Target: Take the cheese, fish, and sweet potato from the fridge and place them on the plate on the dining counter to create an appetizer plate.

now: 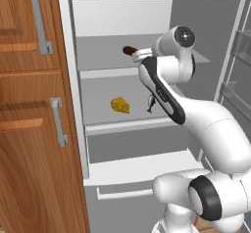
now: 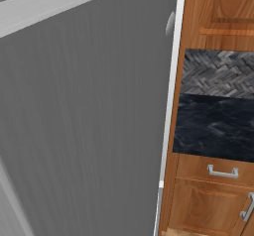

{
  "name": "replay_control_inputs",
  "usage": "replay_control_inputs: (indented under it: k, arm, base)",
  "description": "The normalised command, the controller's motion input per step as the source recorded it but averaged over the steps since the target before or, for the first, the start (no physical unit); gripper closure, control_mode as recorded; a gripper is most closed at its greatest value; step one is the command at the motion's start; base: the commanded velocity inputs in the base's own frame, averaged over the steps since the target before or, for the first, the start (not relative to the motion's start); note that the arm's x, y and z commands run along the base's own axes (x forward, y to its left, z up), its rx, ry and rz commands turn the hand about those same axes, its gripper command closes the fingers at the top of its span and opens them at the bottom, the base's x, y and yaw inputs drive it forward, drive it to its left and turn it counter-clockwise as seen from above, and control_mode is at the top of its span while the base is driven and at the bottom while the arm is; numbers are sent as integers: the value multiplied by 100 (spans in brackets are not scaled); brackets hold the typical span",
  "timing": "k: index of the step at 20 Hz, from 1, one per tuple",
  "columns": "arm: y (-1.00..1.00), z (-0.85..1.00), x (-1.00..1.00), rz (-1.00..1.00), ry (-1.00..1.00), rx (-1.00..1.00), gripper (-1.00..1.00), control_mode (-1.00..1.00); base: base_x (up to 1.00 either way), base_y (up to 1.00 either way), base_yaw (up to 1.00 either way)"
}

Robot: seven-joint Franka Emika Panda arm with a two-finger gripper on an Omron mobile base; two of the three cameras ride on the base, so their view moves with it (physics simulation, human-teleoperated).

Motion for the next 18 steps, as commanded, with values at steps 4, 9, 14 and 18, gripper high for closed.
replay_control_inputs:
  k: [4,9,14,18]
  arm:
    - [0,0,31,0,5,0,-100,-100]
    - [0,-4,34,1,0,0,-100,-100]
    - [0,-14,40,2,-2,0,-100,-100]
    - [0,-19,38,2,-3,0,-100,-100]
  base:
    - [0,0,0]
    - [0,0,0]
    - [0,0,0]
    - [0,0,0]
